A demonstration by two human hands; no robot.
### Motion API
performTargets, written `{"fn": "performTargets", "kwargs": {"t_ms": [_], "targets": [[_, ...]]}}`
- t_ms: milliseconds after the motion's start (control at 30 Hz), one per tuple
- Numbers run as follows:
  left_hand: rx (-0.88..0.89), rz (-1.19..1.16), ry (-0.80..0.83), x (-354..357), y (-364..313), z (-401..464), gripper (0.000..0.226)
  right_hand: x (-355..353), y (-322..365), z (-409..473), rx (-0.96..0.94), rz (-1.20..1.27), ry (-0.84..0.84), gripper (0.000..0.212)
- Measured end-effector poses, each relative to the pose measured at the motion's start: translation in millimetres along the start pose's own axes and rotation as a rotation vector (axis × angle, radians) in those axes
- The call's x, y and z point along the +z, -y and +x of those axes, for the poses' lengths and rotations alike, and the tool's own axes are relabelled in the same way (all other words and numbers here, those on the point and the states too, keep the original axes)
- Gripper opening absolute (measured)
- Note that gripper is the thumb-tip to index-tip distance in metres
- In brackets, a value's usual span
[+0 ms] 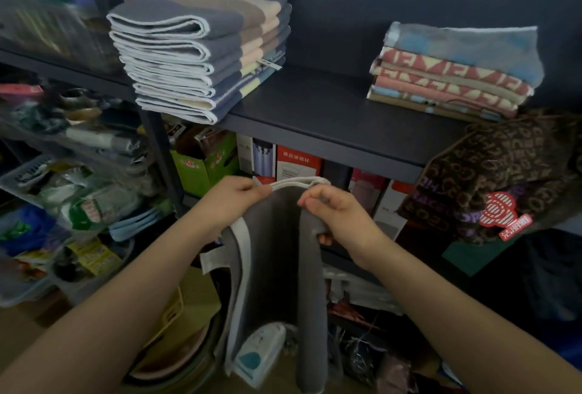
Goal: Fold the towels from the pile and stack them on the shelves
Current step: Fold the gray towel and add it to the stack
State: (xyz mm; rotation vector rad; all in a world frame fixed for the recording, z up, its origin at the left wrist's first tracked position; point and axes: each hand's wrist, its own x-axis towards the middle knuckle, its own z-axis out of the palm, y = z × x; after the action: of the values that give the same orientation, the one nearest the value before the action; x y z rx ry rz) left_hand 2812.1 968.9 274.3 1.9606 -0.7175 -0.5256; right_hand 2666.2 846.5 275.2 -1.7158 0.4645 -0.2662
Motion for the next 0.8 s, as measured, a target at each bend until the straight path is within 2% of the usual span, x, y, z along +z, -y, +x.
{"fn": "performTargets", "kwargs": {"t_ms": [133,267,367,433,533,667,733,800], "targets": [[0.177,-0.134,-0.011,10.9,-10.5,-10.1,0.034,19.4,10.8,-4.8,-0.084,0.129,0.089,0.014],[0.266,-0.254,-0.031,4.6,-20.7,-18.4,0.026,24.8,17.8,-7.2,-0.23,0.078,0.179,0.042],[0.225,-0.433,0.09,-7.4,-20.4,-28.0,0.009,28.0,20.3,-3.9,-0.276,0.04,-0.01,0.036],[0.195,-0.554,0.147,-9.2,-15.8,-33.9,0.014,27.6,20.7,-1.8,-0.284,0.055,-0.169,0.027],[0.182,-0.616,0.065,-6.3,-9.5,-37.4,0.019,29.3,18.9,0.9,-0.326,0.008,-0.233,0.022],[0.13,-0.698,-0.016,-6.6,-6.2,-39.1,0.016,39.1,9.1,3.1,-0.467,-0.335,-0.357,0.008],[0.113,-0.718,-0.068,-8.2,-3.7,-38.0,0.015,40.8,6.8,4.4,-0.586,-0.509,-0.438,0.016],[0.121,-0.71,-0.095,-8.8,-2.6,-38.5,0.014,42.0,7.5,6.3,-0.681,-0.647,-0.436,0.021]]}}
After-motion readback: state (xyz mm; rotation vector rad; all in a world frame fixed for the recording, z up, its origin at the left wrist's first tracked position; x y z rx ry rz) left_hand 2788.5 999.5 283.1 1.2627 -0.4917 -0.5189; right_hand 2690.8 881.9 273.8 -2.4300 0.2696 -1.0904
